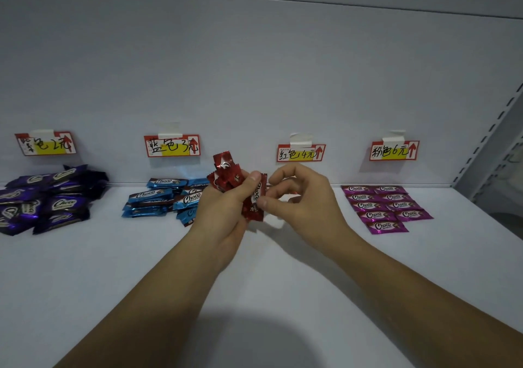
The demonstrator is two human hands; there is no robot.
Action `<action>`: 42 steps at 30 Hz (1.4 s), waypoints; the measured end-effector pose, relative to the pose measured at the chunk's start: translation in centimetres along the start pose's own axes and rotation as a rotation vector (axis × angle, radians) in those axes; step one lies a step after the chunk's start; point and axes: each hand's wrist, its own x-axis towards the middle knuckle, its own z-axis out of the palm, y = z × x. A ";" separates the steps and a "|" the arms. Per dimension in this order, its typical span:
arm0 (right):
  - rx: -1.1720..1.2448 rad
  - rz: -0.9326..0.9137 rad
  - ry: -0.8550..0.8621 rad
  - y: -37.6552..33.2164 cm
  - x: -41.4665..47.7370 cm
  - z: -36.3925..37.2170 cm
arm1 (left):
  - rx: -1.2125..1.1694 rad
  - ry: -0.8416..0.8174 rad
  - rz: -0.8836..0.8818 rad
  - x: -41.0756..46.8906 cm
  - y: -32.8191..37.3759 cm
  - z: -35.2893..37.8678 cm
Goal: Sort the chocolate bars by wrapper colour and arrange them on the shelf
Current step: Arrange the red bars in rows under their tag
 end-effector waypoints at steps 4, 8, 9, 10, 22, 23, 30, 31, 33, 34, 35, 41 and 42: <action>0.099 0.098 0.062 0.1 0.9 -0.9 | -0.007 0.025 -0.061 0.1 0.4 -0.1; 0.042 0.183 0.017 0.9 1.6 -2.7 | 0.093 0.130 -0.083 0.8 1.4 -1.0; 0.012 0.189 -0.014 1.4 1.6 -2.9 | 0.069 0.121 -0.085 1.0 1.7 -1.2; -0.025 0.184 -0.041 1.9 1.6 -3.0 | 0.033 0.105 -0.093 1.1 2.0 -1.3; -0.945 -0.140 -0.023 4.0 -0.3 0.1 | 0.051 -0.001 0.035 0.4 3.8 -1.4; -0.963 -0.142 -0.046 4.1 -0.5 0.3 | 0.056 -0.005 0.050 0.4 3.9 -1.5; -0.989 -0.170 -0.118 4.5 -0.4 0.3 | 0.176 0.028 0.150 0.4 3.6 -1.8; -0.996 -0.173 -0.124 4.5 -0.4 0.3 | 0.206 0.039 0.181 0.5 3.6 -1.9; -1.013 -0.170 -0.145 4.4 -0.4 0.2 | 0.256 0.057 0.228 0.6 3.6 -2.1; -1.020 -0.166 -0.154 4.4 -0.4 0.2 | 0.272 0.065 0.238 0.6 3.6 -2.2; -1.024 -0.164 -0.160 4.4 -0.4 0.1 | 0.279 0.070 0.242 0.6 3.6 -2.2; -1.025 -0.145 -0.187 4.2 -0.3 0.2 | 0.276 0.076 0.227 1.0 3.5 -2.4; -1.027 -0.152 -0.185 4.3 -0.3 0.2 | 0.270 0.075 0.210 1.1 3.5 -2.4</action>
